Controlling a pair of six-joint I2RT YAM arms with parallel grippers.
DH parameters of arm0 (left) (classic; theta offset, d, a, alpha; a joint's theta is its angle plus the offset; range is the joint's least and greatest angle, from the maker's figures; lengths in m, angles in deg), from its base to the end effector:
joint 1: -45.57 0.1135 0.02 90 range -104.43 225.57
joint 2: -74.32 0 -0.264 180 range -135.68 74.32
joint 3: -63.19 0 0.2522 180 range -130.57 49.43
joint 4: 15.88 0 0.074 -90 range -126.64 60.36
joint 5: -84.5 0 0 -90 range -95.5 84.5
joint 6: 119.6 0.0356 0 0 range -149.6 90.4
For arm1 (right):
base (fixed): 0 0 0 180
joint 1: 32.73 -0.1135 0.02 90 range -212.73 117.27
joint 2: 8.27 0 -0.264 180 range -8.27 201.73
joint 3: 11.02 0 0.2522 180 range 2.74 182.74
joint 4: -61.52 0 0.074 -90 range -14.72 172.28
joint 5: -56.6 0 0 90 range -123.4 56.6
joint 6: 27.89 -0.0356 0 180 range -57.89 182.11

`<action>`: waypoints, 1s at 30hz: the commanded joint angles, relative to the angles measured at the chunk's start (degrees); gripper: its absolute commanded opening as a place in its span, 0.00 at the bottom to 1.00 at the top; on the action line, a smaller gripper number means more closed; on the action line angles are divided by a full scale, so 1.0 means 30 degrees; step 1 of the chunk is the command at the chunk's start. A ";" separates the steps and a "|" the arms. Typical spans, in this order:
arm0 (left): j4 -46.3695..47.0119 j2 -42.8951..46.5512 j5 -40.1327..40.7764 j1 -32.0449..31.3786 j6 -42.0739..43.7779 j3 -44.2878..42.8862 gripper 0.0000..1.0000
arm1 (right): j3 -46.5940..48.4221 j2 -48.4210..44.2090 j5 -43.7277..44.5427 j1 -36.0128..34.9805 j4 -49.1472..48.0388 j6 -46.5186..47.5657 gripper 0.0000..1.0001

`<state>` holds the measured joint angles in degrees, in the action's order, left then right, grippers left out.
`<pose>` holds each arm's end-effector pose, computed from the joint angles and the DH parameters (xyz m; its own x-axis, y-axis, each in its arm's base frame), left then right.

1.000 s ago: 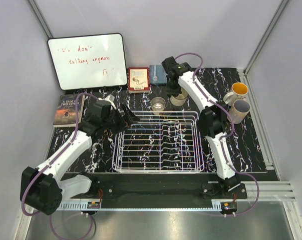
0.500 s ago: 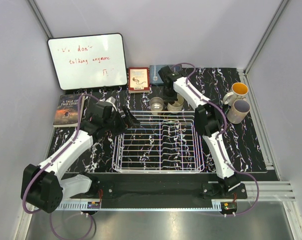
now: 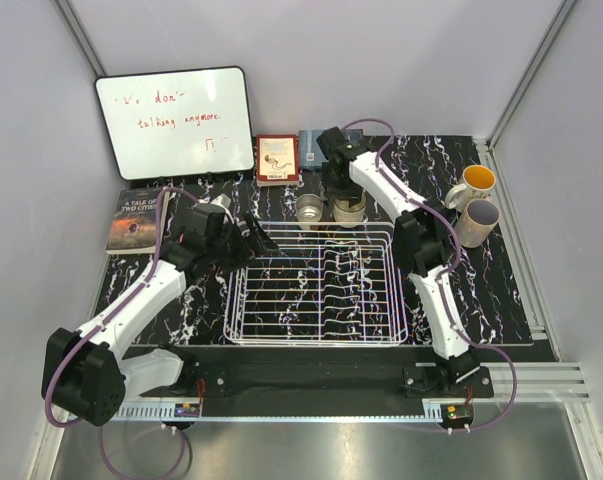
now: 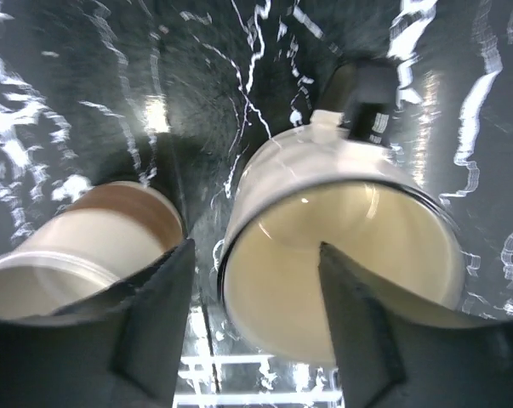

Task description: Unload the cups from the dish rack

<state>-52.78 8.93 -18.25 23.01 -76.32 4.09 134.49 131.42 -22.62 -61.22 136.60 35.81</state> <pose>0.2186 -0.0993 0.2515 -0.8139 -0.4308 -0.3899 -0.1017 0.7663 -0.6343 0.4521 0.2378 0.2080 -0.9187 -0.0034 -0.3950 -0.0037 1.0000 0.0001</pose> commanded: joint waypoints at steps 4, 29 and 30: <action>0.0183 0.0291 0.0764 -0.0036 0.0807 -0.0559 0.99 | 0.0676 -0.5162 0.1326 -0.0171 0.0009 0.0242 0.84; -0.4446 0.0616 1.0871 -0.5748 0.5788 -0.2901 0.99 | -2.3143 -3.0071 0.6130 -0.3804 -0.7140 0.2966 1.00; -0.4504 0.0526 1.0930 -0.5749 0.5759 -0.3078 0.99 | -2.3085 -3.0159 0.6131 -0.3804 -0.7081 0.3171 1.00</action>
<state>-66.68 11.42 9.29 6.33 -60.41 -0.56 64.81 43.12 -8.17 -72.17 117.87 43.54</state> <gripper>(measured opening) 0.987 0.994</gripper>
